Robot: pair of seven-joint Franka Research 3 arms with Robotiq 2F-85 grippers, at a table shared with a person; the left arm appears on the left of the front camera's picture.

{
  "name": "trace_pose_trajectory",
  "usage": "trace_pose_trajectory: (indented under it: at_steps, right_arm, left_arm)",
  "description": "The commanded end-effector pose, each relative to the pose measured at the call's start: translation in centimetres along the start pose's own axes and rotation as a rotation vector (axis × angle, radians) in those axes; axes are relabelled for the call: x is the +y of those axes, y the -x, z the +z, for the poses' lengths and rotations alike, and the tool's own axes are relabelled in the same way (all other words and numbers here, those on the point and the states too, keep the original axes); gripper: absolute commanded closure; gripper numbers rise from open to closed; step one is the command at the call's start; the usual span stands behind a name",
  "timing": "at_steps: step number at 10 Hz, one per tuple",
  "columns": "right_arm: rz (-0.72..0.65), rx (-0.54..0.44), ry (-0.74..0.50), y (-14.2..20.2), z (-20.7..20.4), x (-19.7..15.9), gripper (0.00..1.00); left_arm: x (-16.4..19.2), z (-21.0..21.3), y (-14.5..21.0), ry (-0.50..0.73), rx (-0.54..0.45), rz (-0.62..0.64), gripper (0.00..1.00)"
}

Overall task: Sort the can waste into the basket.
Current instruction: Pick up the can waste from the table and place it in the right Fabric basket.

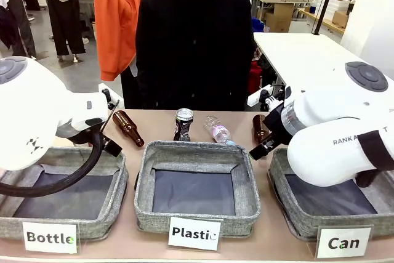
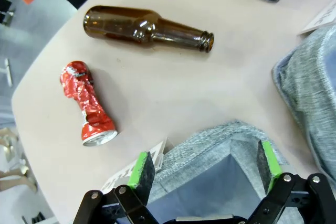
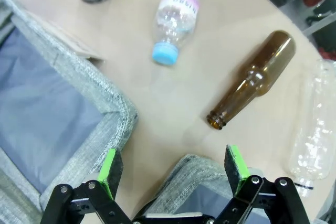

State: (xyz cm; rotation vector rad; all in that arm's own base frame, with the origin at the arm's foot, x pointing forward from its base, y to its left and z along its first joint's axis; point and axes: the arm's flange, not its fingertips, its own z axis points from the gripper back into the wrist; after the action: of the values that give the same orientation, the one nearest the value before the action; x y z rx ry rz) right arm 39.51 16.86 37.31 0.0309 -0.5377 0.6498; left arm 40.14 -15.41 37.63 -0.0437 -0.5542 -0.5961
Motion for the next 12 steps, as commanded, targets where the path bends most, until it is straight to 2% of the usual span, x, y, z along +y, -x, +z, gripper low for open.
trace_pose_trajectory:
  at_steps: [1,2,3,5,6,7,9,11,12]
  right_arm:
    - [-0.136,0.156,-0.102,-1.7,4.6,-0.3,0.00]
    - [-0.240,0.208,-0.168,-2.4,8.1,-0.7,0.00]
    - [-0.296,0.191,-0.204,-1.9,11.5,-1.5,0.00]
    - [-0.356,0.041,-0.414,1.9,18.4,-4.7,0.00]
    - [-0.447,-0.062,-0.457,4.5,21.2,-6.9,0.00]
    - [-0.539,-0.170,-0.468,7.7,23.4,-9.3,0.00]
    - [-0.740,-0.348,-0.494,14.4,25.2,-13.5,0.00]
    - [-0.902,-0.456,-0.514,19.7,24.9,-16.2,0.00]
    - [-0.982,-0.526,-0.536,21.8,24.3,-17.0,0.00]
  left_arm:
    - [-0.2,6.2,-1.4,0.119,-0.047,0.066,0.00]
    - [-1.0,10.1,-2.3,0.189,0.017,0.118,0.00]
    - [-1.4,13.5,-1.9,0.308,0.000,0.139,0.00]
    - [1.5,17.8,1.4,0.537,0.009,0.217,0.00]
    - [4.5,19.5,4.2,0.635,-0.025,0.317,0.00]
    - [7.8,20.5,8.2,0.696,-0.100,0.459,0.00]
    - [15.2,21.2,17.7,0.765,-0.332,0.887,0.00]
    - [17.8,19.8,26.5,0.782,-0.472,1.132,0.00]
    - [19.2,18.3,28.8,0.835,-0.521,1.206,0.00]
